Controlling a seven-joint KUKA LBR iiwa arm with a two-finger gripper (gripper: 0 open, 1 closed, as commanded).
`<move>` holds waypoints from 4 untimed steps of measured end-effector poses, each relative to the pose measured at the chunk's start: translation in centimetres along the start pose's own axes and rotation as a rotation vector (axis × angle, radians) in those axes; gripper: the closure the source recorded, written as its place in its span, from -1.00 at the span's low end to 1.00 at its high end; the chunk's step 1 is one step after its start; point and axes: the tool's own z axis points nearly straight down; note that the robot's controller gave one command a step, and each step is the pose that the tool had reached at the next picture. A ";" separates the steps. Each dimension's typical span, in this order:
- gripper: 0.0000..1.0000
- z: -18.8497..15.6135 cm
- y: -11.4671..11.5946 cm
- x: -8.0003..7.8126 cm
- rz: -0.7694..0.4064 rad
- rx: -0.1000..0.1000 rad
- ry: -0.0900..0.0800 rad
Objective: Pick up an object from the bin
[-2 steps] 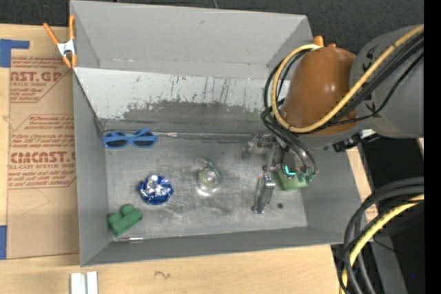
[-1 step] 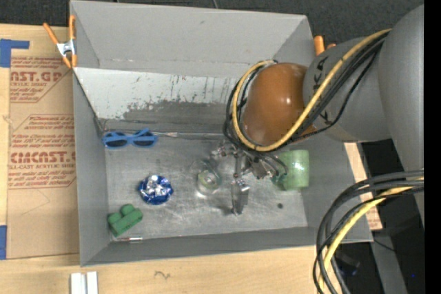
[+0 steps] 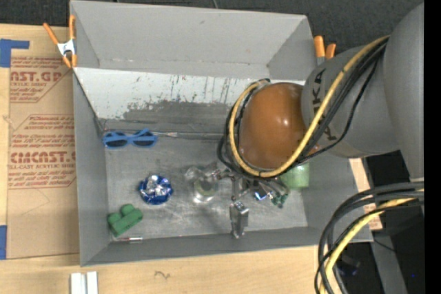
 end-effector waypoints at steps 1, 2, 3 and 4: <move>-1.00 0.0 -1.4 -3.0 -0.152 0.001 -0.002; -1.00 1.9 -1.7 -4.2 -0.580 0.017 -0.035; -1.00 2.3 0.2 -5.7 -0.322 0.011 -0.013; 1.00 1.8 0.7 -6.4 -0.326 0.011 -0.040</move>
Offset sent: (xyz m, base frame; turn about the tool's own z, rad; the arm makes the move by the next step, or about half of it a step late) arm 0.0327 -0.0001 0.0002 -0.1521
